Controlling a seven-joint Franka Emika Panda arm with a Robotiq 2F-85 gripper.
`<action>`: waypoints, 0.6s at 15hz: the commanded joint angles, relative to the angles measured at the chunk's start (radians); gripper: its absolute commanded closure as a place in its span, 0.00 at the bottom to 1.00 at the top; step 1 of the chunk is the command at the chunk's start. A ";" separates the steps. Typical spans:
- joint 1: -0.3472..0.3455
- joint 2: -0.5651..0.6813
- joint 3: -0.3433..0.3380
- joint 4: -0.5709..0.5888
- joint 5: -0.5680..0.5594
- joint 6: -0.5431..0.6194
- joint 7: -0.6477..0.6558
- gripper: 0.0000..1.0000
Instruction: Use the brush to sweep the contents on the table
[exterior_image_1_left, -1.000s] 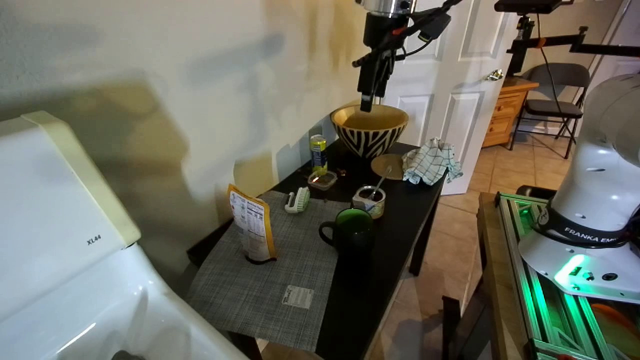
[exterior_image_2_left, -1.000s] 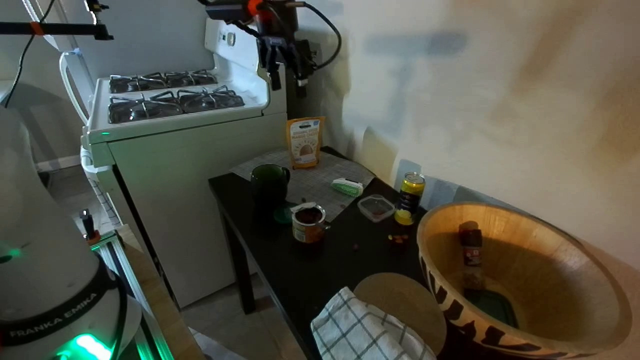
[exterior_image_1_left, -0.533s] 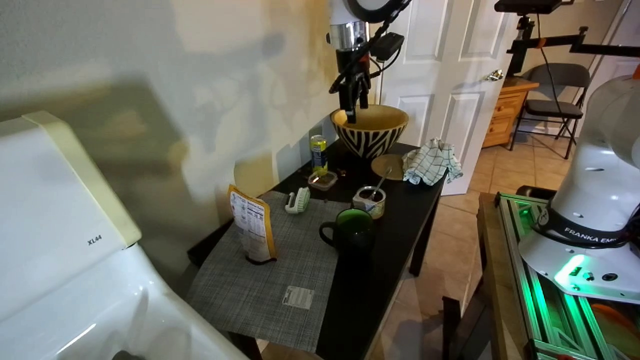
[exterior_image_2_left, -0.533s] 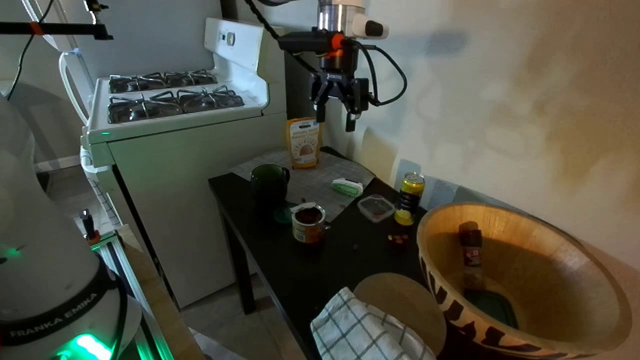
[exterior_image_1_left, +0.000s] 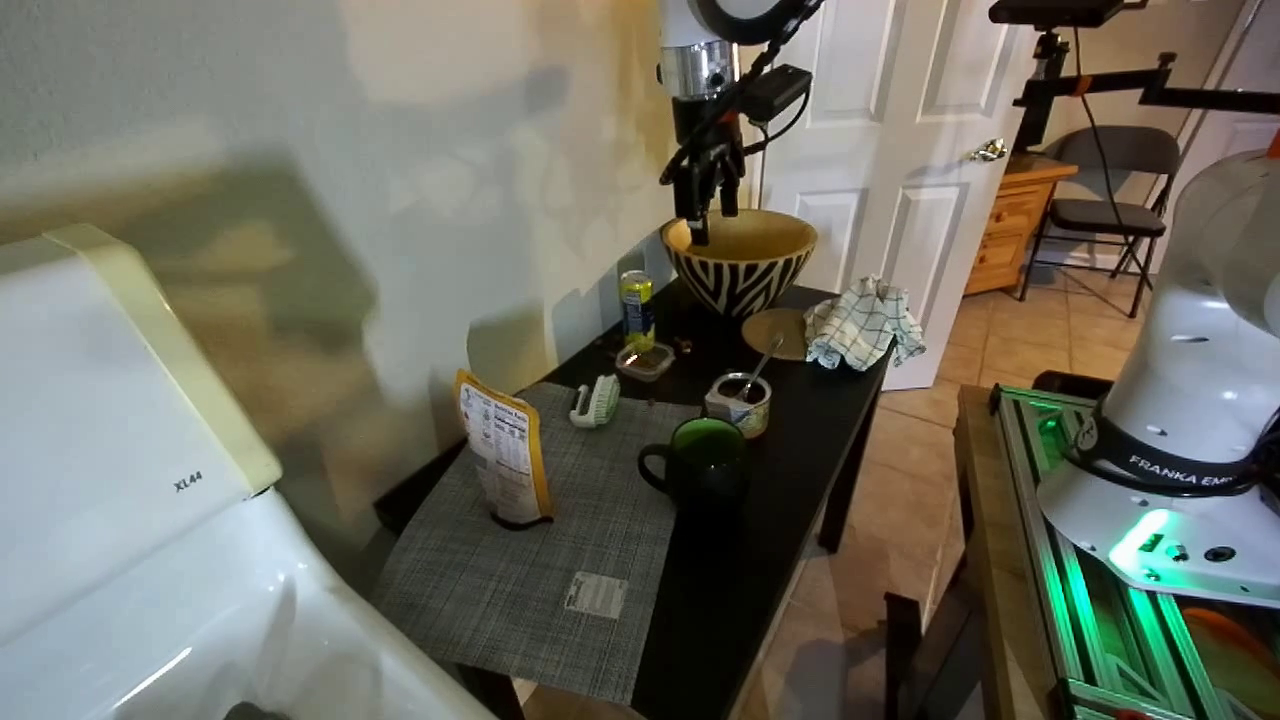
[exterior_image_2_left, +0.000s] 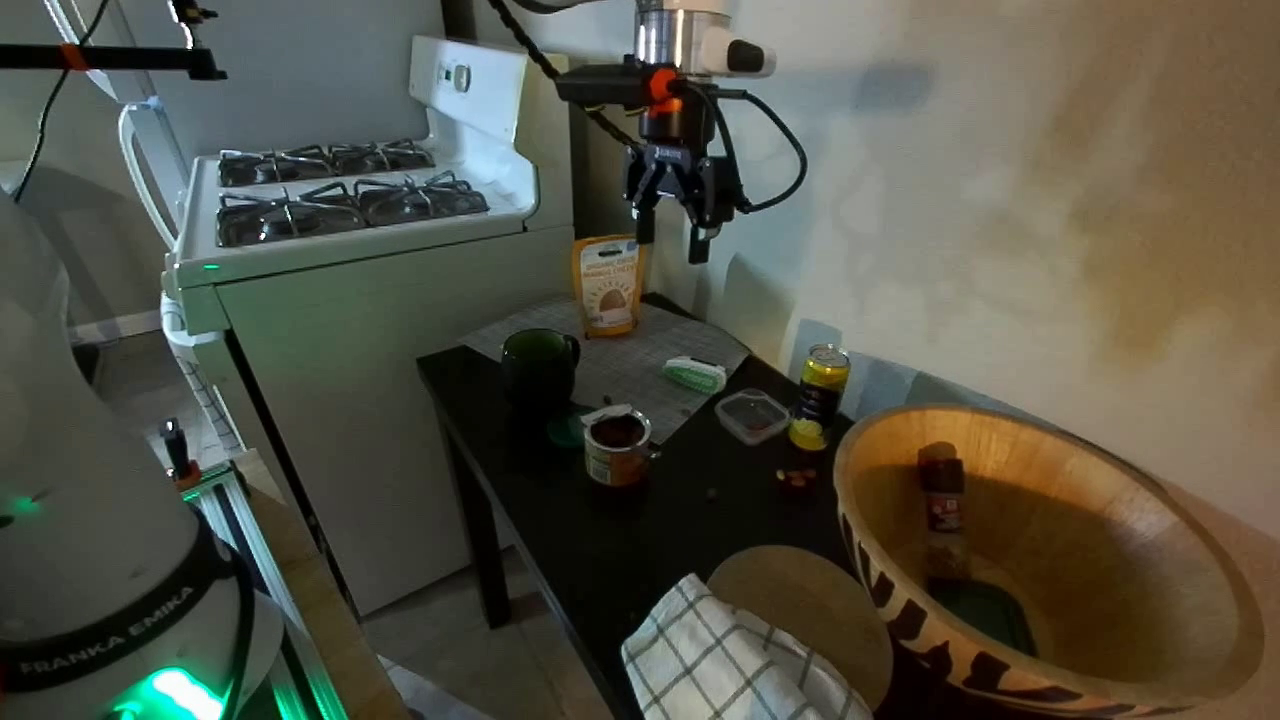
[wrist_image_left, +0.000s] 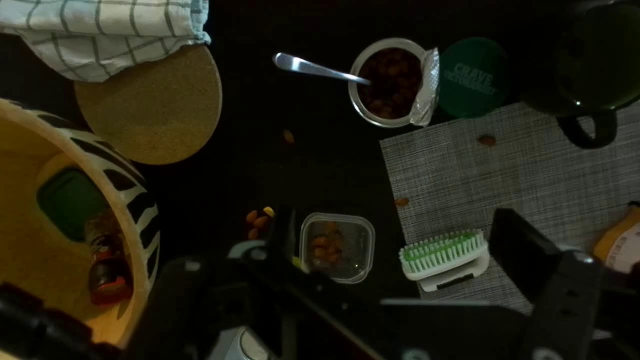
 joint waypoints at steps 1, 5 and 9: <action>0.018 0.089 0.004 -0.034 0.059 0.139 0.082 0.00; 0.048 0.237 0.023 0.005 -0.004 0.209 -0.066 0.00; 0.067 0.267 0.020 0.009 -0.049 0.187 -0.070 0.00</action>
